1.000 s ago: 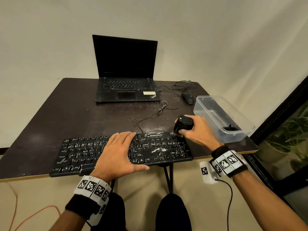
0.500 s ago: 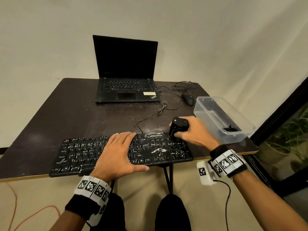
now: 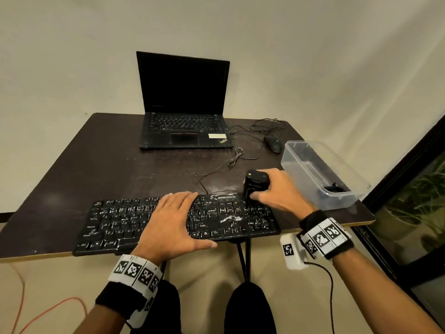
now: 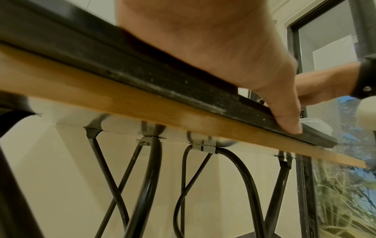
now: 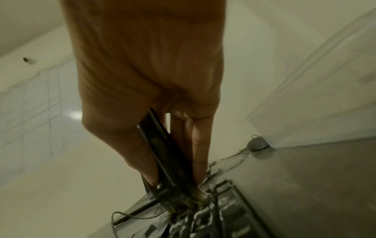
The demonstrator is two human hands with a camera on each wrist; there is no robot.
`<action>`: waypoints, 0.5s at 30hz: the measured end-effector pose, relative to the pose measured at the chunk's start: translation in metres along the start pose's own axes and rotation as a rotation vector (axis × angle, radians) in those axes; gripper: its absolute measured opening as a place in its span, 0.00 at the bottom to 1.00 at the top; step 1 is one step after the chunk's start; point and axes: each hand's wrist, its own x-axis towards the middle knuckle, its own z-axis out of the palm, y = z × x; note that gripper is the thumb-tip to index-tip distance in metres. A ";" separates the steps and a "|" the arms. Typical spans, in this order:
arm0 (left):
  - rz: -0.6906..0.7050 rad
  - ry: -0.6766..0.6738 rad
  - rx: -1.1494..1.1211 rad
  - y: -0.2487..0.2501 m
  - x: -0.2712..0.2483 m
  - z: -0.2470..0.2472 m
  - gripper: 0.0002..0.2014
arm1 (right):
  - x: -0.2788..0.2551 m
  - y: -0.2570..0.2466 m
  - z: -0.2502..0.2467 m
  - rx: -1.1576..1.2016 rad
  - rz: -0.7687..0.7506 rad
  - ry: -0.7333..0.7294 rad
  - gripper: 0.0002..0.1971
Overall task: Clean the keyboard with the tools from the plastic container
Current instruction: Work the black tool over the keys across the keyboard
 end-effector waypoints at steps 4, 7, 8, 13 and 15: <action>-0.001 0.011 0.008 -0.003 0.000 0.001 0.67 | 0.009 0.004 -0.007 0.022 0.045 0.082 0.09; 0.002 -0.013 0.015 0.000 0.001 0.002 0.68 | 0.004 0.007 -0.007 -0.022 0.053 0.045 0.09; 0.001 -0.008 0.013 0.000 0.001 0.002 0.68 | 0.000 0.004 -0.005 0.001 0.038 -0.003 0.10; -0.008 -0.016 0.018 -0.002 0.001 0.002 0.68 | 0.007 0.007 -0.010 0.057 0.094 0.069 0.13; -0.010 -0.028 0.023 -0.001 0.001 0.002 0.69 | 0.003 0.006 -0.008 0.043 0.065 0.038 0.11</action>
